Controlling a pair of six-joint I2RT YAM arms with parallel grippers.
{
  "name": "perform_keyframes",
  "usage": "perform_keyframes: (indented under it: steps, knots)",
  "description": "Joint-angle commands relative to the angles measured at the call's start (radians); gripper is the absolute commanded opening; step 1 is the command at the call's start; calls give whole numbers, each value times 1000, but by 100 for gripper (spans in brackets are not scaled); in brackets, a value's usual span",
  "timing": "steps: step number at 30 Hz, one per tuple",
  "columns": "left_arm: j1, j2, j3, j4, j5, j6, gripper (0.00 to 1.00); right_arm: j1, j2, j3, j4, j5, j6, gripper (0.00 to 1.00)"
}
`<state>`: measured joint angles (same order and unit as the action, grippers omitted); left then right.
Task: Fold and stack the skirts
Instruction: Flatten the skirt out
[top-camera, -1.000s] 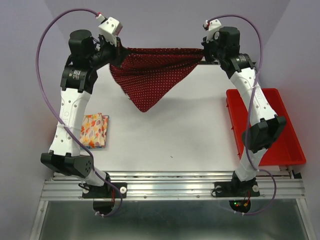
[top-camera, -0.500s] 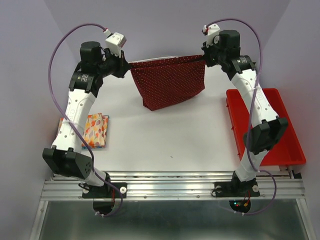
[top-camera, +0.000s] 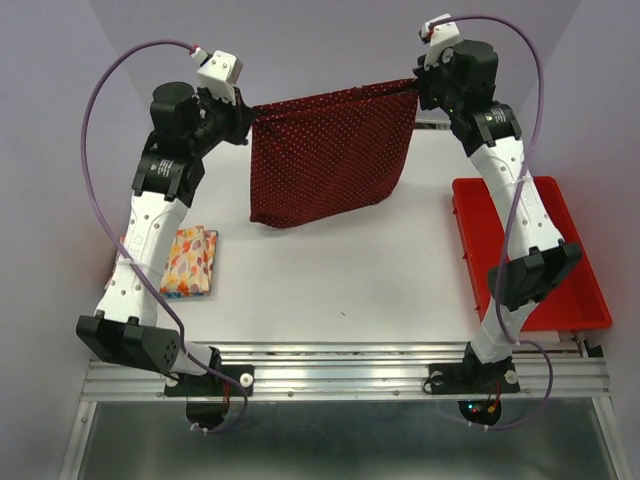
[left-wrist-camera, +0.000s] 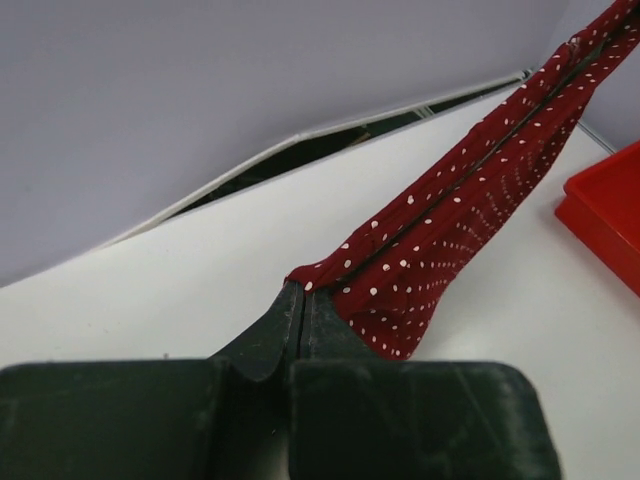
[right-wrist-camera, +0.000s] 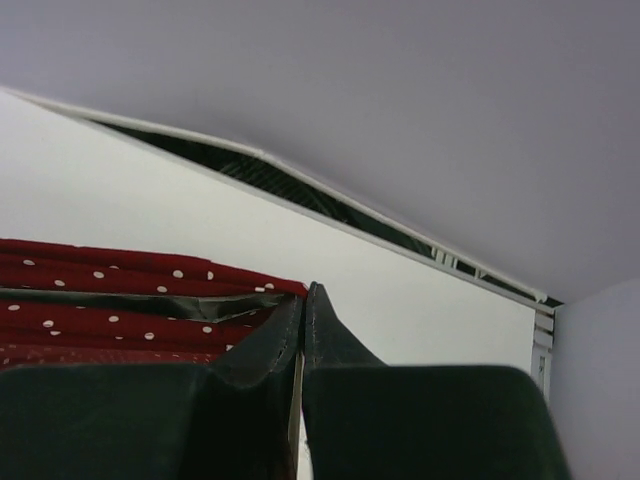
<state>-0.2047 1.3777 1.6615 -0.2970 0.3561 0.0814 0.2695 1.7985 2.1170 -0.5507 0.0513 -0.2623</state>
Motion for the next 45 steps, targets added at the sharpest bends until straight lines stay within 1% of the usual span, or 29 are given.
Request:
perform_keyframes:
  steps: [1, 3, 7, 10, 11, 14, 15, 16, 17, 18, 19, 21, 22, 24, 25, 28, 29, 30, 32, 33, 34, 35, 36, 39, 40, 42, 43, 44, 45]
  knots:
    - [14, 46, 98, 122, -132, -8, 0, -26, 35, 135, 166, 145, -2, 1]
    - [14, 79, 118, 134, -143, -5, 0, -26, 58, 126, 228, 162, -29, 1]
    - [16, 237, 217, 105, -108, -3, 0, -26, 160, 153, 278, 171, -43, 1]
    - [16, 344, 288, 143, -85, -3, 0, -26, 223, 182, 322, 186, -64, 1]
    - [16, 404, 338, 175, -88, -2, 0, -35, 272, 217, 378, 211, -77, 1]
    - [19, 503, 450, 220, -109, 1, 0, -35, 412, 346, 420, 249, -94, 1]
    - [21, 541, 502, 234, -123, 3, 0, -45, 447, 454, 438, 260, -97, 1]
    - [28, 608, 602, 258, -144, -2, 0, -55, 478, 498, 480, 272, -100, 1]
    - [33, 639, 651, 272, -152, -5, 0, -55, 501, 526, 515, 281, -103, 1]
    - [37, 668, 734, 288, -161, -8, 0, -55, 509, 518, 550, 288, -109, 1]
    - [45, 705, 766, 335, -170, -9, 0, -55, 500, 494, 658, 297, -109, 1]
    - [50, 716, 791, 389, -209, -2, 0, -64, 449, 437, 748, 298, -95, 1]
    - [51, 703, 778, 456, -226, 7, 0, -64, 437, 410, 817, 311, -88, 1]
    - [57, 669, 727, 542, -267, 37, 0, -75, 420, 422, 857, 320, -57, 1]
    - [67, 629, 662, 626, -270, 40, 0, -75, 420, 451, 873, 326, -49, 1]
    - [82, 572, 563, 708, -246, 41, 0, -75, 415, 462, 890, 320, -45, 1]
    - [88, 558, 525, 705, -229, 56, 0, -75, 404, 424, 879, 306, -38, 1]
    - [90, 558, 524, 702, -229, 64, 0, -75, 392, 385, 868, 288, -34, 1]
    - [94, 521, 411, 702, -174, 92, 0, -75, 336, 289, 792, 219, -20, 1]
    - [94, 505, 356, 699, -155, 113, 0, -75, 311, 159, 761, 185, -25, 1]
    - [94, 470, 233, 697, -104, 160, 0, -75, 282, 73, 733, 152, -26, 1]
    - [93, 453, 168, 687, -73, 191, 0, -75, 218, -22, 715, 98, -35, 1]
    - [90, 434, 36, 676, -36, 228, 0, -75, 190, -205, 701, 69, -64, 1]
    - [79, 379, -153, 601, 13, 378, 0, -75, 102, -460, 652, -1, -127, 1]
    - [77, 347, -266, 554, 17, 412, 0, -75, 81, -597, 603, -19, -140, 1]
    - [74, 301, -372, 506, 21, 501, 0, -75, 18, -736, 574, -75, -178, 1]
    - [74, 240, -473, 486, 15, 532, 0, -75, -60, -796, 557, -97, -190, 1]
    - [74, 206, -521, 457, 8, 553, 0, -75, -101, -896, 507, -135, -198, 1]
    - [74, 166, -569, 443, 15, 593, 0, -75, -169, -937, 486, -148, -228, 1]
